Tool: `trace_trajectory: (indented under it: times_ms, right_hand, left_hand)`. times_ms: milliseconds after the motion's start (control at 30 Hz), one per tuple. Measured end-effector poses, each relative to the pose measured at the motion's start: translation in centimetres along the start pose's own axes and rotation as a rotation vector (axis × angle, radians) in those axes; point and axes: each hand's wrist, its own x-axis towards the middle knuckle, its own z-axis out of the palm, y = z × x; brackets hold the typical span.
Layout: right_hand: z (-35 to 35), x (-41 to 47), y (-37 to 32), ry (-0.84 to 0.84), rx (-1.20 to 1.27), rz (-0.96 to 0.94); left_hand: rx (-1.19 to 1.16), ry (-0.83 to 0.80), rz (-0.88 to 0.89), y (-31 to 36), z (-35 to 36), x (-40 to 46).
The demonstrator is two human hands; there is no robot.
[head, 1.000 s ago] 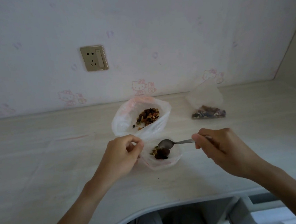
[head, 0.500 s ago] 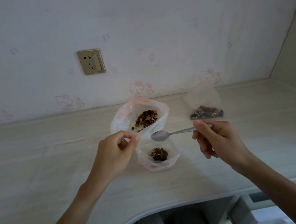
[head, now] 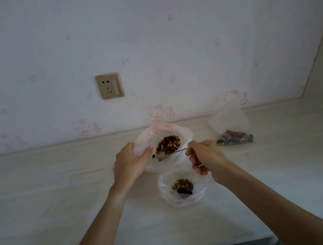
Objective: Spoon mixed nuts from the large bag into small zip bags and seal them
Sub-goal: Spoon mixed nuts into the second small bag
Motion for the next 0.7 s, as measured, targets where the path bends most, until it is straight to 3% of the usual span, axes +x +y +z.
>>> trace_trajectory:
  times_ms: [400, 700]
  right_hand:
    - [1.3, 2.9, 0.8, 0.105, -0.053, 0.176]
    - [2.3, 3.6, 1.2, 0.171, -0.034, 0.085]
  left_hand:
    - [-0.171, 0.047, 0.324, 1.2, 1.2, 1.2]
    - [-0.24, 0.049, 0.392, 1.4, 1.4, 0.8]
